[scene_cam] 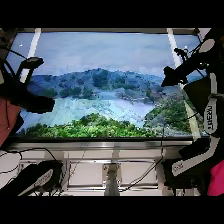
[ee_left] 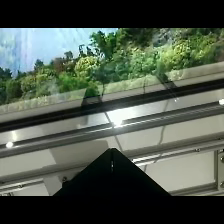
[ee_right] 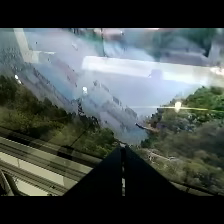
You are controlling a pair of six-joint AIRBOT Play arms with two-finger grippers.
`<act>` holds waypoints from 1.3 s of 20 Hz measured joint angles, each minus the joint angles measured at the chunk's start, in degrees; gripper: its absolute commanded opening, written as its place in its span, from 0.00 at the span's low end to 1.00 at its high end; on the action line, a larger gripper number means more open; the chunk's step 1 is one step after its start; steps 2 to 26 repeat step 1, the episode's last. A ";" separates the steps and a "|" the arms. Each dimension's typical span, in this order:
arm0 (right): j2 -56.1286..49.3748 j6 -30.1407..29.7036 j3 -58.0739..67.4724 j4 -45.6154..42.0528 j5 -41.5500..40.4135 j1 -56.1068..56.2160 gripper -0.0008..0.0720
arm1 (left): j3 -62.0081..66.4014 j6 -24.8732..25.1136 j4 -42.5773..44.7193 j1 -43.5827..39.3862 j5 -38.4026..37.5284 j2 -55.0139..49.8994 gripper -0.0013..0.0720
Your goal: Fold the clothes and pants, and hang the long-sleeved shirts on hangers.
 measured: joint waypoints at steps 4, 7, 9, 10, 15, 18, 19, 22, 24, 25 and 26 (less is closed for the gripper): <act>0.02 0.00 0.17 0.02 -0.07 0.00 0.04 | 0.00 0.00 0.00 0.00 0.00 0.00 0.05; 0.02 0.00 0.17 0.02 -0.07 0.00 0.04 | 0.00 0.00 0.00 0.00 0.00 0.00 0.05; 0.02 0.00 0.17 0.02 -0.07 0.00 0.04 | 0.00 0.00 0.00 0.00 0.00 0.00 0.05; 0.02 0.00 0.17 0.02 -0.07 0.00 0.04 | 0.00 0.00 0.00 0.00 0.00 0.00 0.05; 0.02 0.00 0.17 0.02 -0.07 0.00 0.04 | 0.00 0.00 0.00 0.00 0.00 0.00 0.05; 0.02 0.00 0.17 0.02 -0.07 0.00 0.04 | 0.00 0.00 0.00 0.00 0.00 0.00 0.05; 0.02 0.00 0.17 0.02 -0.07 0.00 0.04 | 0.00 0.00 0.00 0.00 0.00 0.00 0.05; 0.02 0.00 0.17 0.02 -0.07 0.00 0.04 | 0.00 0.00 0.00 0.00 0.00 0.00 0.05; 0.02 0.00 0.17 0.02 -0.07 0.00 0.04 | 0.00 0.00 0.00 0.00 0.00 0.00 0.05; 0.02 0.00 0.17 0.02 -0.07 0.00 0.04 | 0.00 0.00 0.00 0.00 0.00 0.00 0.05; 0.02 0.00 0.17 0.02 -0.07 0.00 0.04 | 0.00 0.00 0.00 0.00 0.00 0.00 0.05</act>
